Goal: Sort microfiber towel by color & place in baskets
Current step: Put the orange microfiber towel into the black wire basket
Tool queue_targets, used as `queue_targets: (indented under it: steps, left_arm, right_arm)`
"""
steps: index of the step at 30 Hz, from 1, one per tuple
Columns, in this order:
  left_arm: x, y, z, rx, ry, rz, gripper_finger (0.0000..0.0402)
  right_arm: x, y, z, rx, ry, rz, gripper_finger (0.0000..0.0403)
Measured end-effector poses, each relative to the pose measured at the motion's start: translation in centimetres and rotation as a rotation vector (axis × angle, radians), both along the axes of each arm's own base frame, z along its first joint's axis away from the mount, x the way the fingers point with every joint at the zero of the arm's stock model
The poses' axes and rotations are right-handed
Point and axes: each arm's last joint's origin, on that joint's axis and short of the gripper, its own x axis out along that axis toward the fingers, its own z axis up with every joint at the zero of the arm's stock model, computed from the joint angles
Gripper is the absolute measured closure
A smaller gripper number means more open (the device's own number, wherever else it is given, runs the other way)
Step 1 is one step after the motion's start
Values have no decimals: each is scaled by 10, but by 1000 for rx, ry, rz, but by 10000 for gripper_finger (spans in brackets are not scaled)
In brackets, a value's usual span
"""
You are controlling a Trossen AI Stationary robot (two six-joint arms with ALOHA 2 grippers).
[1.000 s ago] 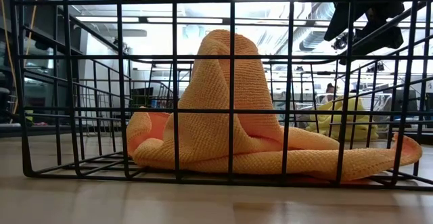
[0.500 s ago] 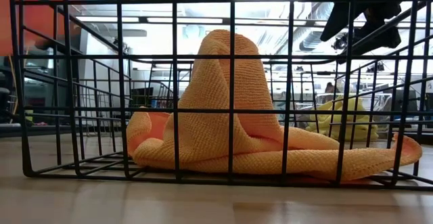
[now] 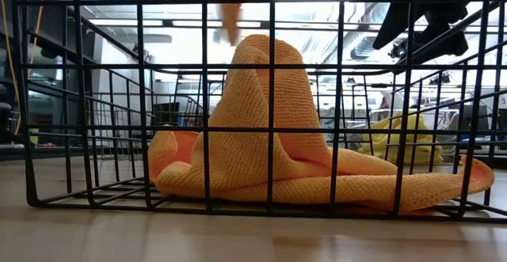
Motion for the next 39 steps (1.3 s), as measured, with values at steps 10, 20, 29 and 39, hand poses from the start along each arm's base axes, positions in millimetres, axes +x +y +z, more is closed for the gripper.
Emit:
queue_targets:
  steps: [10, 20, 29, 39]
  left_arm:
    - [50, -16, -79, 124, 351, -14, 401]
    - [53, -28, -177, -102, 488, 44, 401]
    - [46, -18, -206, -249, 555, 69, 396]
    - [43, -2, -181, -154, 704, -77, 272]
  right_arm:
    - [-2, -1, -1, -8, 21, 1, 84]
    - [-2, 0, -1, -13, 29, 24, 84]
    - [2, 1, 1, 8, -6, 33, 84]
    - [4, 2, 3, 5, -35, 52, 84]
